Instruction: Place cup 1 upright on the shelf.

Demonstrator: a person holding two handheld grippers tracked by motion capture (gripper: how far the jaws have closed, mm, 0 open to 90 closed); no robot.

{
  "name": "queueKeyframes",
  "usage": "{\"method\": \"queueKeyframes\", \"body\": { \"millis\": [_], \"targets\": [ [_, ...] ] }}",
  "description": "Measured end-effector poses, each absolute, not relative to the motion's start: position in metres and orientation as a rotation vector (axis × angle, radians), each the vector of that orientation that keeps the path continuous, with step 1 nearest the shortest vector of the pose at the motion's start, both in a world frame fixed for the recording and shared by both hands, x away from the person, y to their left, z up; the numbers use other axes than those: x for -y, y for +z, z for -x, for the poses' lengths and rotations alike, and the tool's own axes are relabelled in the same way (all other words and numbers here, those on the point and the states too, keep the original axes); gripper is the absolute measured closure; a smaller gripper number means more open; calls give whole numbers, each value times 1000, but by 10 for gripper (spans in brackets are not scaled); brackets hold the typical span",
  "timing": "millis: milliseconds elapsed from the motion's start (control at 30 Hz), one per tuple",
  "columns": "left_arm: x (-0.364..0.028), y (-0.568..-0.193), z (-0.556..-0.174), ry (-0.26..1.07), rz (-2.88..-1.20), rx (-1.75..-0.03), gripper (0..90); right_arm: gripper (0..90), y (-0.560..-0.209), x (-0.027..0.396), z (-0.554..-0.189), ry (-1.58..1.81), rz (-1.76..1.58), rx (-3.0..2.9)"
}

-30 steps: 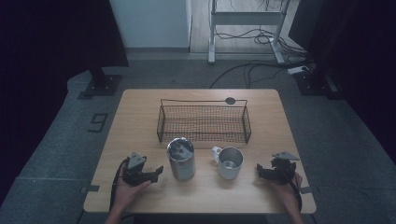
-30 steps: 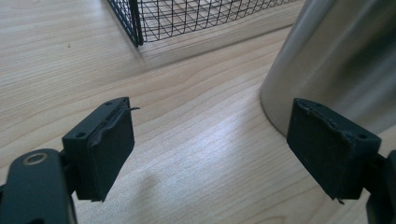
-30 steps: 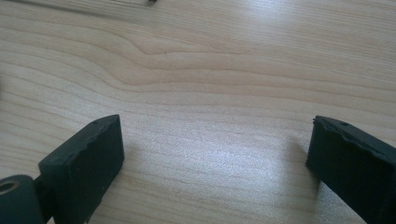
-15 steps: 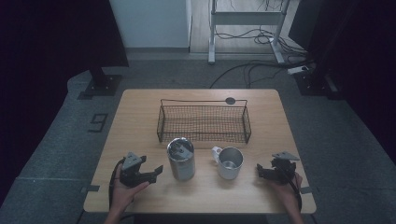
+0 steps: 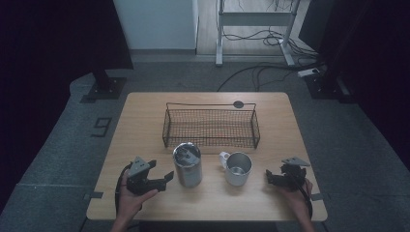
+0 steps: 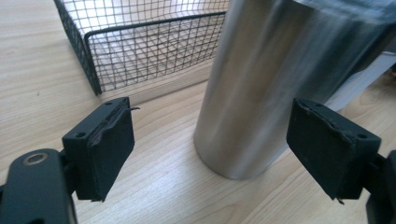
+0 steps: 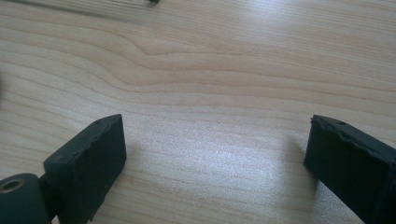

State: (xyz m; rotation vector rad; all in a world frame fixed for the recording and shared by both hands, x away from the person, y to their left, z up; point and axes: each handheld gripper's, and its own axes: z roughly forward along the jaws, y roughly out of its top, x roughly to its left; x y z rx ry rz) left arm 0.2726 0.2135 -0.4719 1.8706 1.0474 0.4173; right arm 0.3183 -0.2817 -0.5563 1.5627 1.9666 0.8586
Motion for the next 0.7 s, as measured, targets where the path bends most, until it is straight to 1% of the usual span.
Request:
{"method": "queueKeyframes", "body": {
  "millis": [533,700],
  "targets": [
    [-197,-460,-266,379,-1869,-977,148,55,-556,282,-318,858,-1562,-1965],
    [-188,-460,-266,360,-1877,-960,127,57,-556,282,-318,858,-1563,-1964]
  ]
}}
